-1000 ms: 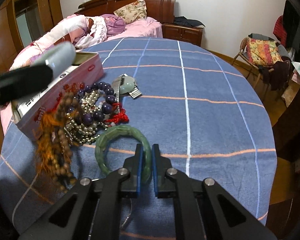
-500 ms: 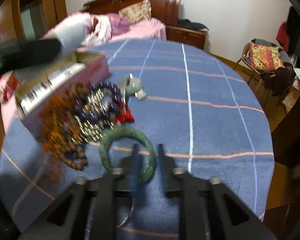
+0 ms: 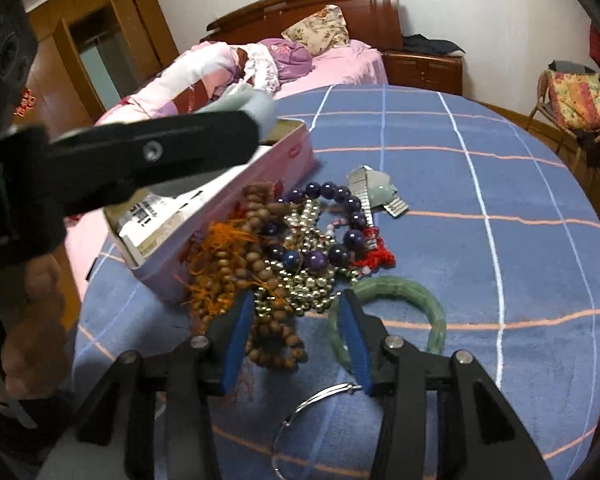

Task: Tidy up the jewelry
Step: 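Grasp the brown wooden bead strand with the right tool while the left tool lifts the bangle, then carry the bead strand into the tin with the right tool while the left tool carries the bangle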

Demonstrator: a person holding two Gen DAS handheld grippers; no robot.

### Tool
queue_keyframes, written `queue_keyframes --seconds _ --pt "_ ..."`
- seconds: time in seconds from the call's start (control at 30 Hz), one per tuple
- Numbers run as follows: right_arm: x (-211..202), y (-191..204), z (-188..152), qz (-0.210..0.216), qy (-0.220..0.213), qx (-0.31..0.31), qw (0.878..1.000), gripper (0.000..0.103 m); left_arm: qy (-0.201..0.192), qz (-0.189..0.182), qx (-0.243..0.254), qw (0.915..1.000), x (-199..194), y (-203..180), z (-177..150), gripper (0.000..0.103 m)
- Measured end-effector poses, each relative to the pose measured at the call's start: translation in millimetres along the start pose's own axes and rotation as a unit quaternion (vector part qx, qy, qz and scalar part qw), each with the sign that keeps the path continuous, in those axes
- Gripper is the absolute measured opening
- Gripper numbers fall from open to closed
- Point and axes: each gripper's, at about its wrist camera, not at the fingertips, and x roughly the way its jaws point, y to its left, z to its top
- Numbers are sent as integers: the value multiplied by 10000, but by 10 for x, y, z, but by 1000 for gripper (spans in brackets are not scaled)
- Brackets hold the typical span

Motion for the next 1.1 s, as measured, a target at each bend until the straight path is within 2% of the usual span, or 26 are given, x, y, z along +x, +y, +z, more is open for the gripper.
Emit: queue_keyframes --seconds 0.23,0.3,0.43,0.47,0.53,0.57,0.73,0.77,0.87,0.93,1.1 --pt "-7 59 -11 232 23 -199 9995 47 17 -20 -267 9996 -14 169 -53 76" --pt "82 78 15 422 159 -238 9987 47 29 -18 -320 9995 -9 201 -66 76" --pt "220 202 -2 515 366 -432 9971 43 55 -20 -377 9993 1 229 -78 76" --pt "219 227 -19 468 337 -498 9971 36 59 -22 -386 9992 1 236 -80 76" --pt "218 241 -12 401 347 -533 9972 33 45 -2 -397 9992 -9 245 -81 76" --pt "196 256 -13 371 322 -557 9972 25 35 5 -406 9992 -19 258 -77 76" --pt "102 249 -7 -21 172 -598 9981 19 19 -13 -515 9987 -52 329 -84 76" --pt "88 230 -9 -81 166 -590 9981 9 49 -62 -549 9985 -48 339 -91 76" --pt "92 196 7 -384 191 -660 9969 9 29 -116 -615 9980 -71 361 -94 76" --pt "111 158 4 -435 266 -632 9967 9 35 -266 -700 9972 -78 383 -88 76" --pt "131 93 -4 -630 323 -679 9952 9 12 -277 -661 9974 -73 344 -88 76"
